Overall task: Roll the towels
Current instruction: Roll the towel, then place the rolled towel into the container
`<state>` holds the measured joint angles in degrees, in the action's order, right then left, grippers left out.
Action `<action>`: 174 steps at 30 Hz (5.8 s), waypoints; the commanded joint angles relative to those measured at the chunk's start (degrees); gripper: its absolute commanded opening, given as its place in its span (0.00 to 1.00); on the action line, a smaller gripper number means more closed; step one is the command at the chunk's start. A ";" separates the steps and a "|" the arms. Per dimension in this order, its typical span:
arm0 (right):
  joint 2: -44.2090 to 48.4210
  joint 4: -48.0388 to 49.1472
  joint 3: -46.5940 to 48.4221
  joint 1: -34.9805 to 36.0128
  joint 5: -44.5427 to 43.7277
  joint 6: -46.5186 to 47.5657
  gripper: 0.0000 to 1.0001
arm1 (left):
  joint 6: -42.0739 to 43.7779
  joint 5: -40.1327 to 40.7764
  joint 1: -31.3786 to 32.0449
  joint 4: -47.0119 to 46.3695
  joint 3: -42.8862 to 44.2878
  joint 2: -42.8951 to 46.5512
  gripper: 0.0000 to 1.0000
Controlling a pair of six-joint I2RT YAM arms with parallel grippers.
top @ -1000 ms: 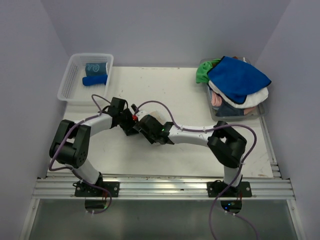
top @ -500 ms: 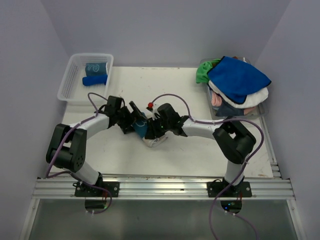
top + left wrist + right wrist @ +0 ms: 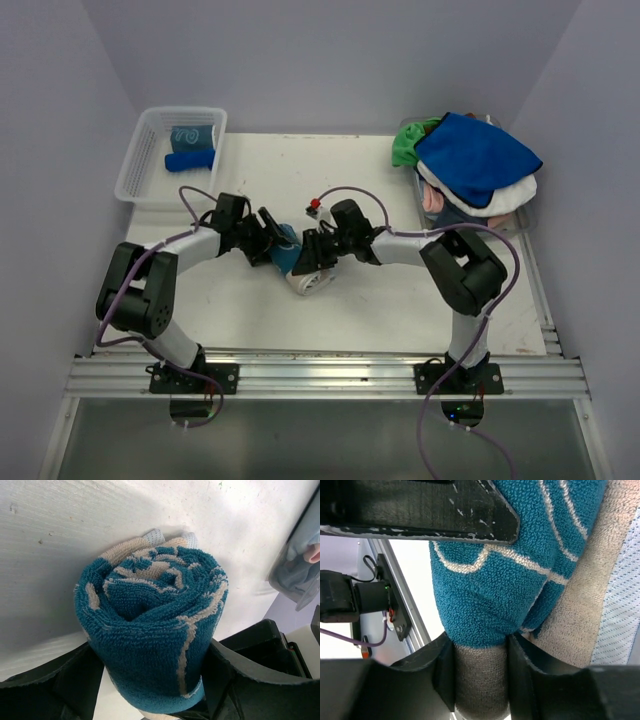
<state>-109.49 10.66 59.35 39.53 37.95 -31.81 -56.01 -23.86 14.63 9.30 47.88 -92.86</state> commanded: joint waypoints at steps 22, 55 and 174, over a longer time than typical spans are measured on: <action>9.39 -30.08 15.26 25.77 -67.39 26.18 0.81 | -0.15 1.97 0.04 2.83 -0.33 -0.92 0.63; 3.94 -12.51 6.57 8.91 -20.40 7.65 0.27 | 2.75 -0.05 -1.10 2.57 0.81 3.83 1.00; -0.20 -6.79 7.00 5.47 -6.58 2.72 0.38 | 1.78 0.74 -0.83 -4.73 -4.20 0.31 0.59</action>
<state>-109.51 1.52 66.81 45.36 26.76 -26.79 -54.87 -23.64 13.89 6.76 44.23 -92.51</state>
